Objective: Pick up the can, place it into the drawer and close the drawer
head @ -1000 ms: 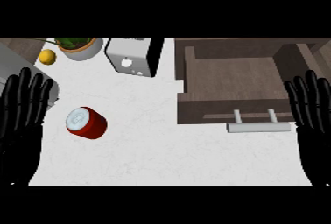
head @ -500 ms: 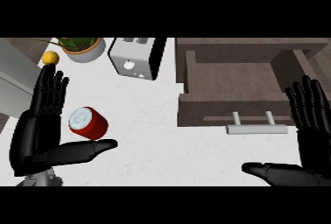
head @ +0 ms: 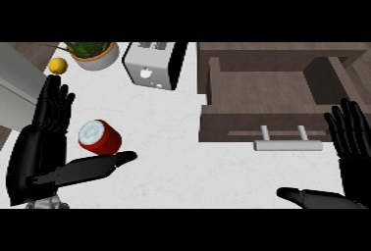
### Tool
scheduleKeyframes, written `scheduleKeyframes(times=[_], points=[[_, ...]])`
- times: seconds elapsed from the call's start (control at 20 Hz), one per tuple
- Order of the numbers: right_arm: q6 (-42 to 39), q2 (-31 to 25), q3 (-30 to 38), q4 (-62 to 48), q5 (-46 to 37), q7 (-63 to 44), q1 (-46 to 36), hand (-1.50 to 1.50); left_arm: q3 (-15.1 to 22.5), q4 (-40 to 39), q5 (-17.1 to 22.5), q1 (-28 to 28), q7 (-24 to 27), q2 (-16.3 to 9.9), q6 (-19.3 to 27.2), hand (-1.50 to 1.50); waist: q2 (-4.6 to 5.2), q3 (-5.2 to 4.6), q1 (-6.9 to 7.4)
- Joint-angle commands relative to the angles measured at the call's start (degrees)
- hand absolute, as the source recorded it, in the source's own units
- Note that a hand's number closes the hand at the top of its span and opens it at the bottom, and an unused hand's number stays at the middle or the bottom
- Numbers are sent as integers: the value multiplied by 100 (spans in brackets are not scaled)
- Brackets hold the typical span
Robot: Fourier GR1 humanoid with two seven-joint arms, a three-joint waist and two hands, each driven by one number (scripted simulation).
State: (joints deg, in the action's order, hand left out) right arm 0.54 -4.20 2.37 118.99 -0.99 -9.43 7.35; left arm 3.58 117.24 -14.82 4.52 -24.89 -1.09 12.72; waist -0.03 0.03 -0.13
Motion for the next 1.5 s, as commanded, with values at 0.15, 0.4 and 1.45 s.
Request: scheduleKeyframes(times=[0.15, 0.4, 1.45], points=[[48, 185, -194, 328, -247, -78, 296, -150, -57, -169, 172, -229, 151, 105, 201, -150, -1, -4, 0], [-274, 152, 127, -116, 30, 576, 469, -150, -396, -325, 396, -303, 303, 66, 168, -150, 1, -3, 4], [-750, 10, 789, -329, 251, 584, 325, -150, -1051, -2712, 808, 321, 1876, -42, 301, -150, 6, -4, -4]])
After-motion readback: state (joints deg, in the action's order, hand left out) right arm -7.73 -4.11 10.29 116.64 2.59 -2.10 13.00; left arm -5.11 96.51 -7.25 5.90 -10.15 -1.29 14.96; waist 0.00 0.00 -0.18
